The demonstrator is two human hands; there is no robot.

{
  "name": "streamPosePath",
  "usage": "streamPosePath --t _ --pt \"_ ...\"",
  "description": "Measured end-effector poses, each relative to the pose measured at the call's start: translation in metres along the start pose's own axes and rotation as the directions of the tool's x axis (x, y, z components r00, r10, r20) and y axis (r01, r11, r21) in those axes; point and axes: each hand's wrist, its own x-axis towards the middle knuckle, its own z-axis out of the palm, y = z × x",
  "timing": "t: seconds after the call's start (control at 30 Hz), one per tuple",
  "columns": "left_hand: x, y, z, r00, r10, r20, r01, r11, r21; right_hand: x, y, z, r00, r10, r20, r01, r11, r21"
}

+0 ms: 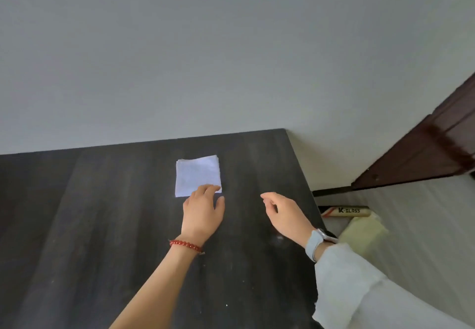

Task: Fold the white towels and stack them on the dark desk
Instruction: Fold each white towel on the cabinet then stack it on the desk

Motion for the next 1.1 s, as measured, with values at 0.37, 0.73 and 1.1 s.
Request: streamPosePath --t 0.37,0.73,1.1 --pt "-0.21 0.359 0.133 0.803 0.585 0.119 -0.542 0.798 -0.263 -0.343 0.197 -0.215 0.777 0.292 -0.558 -0.174 0.951 0.255" --pt "-0.551 0.643 0.335 0.141 0.909 0.393 -0.732 0.363 -0.577 -0.784 0.403 -0.278 0.088 0.755 -0.65 -0.442 0.614 0.653" --pt "-0.78 0.863 0.537 -0.253 0.867 0.429 -0.646 0.179 -0.742 -1.031 0.598 -0.334 -0.245 0.81 -0.533 -0.452 0.391 0.802"
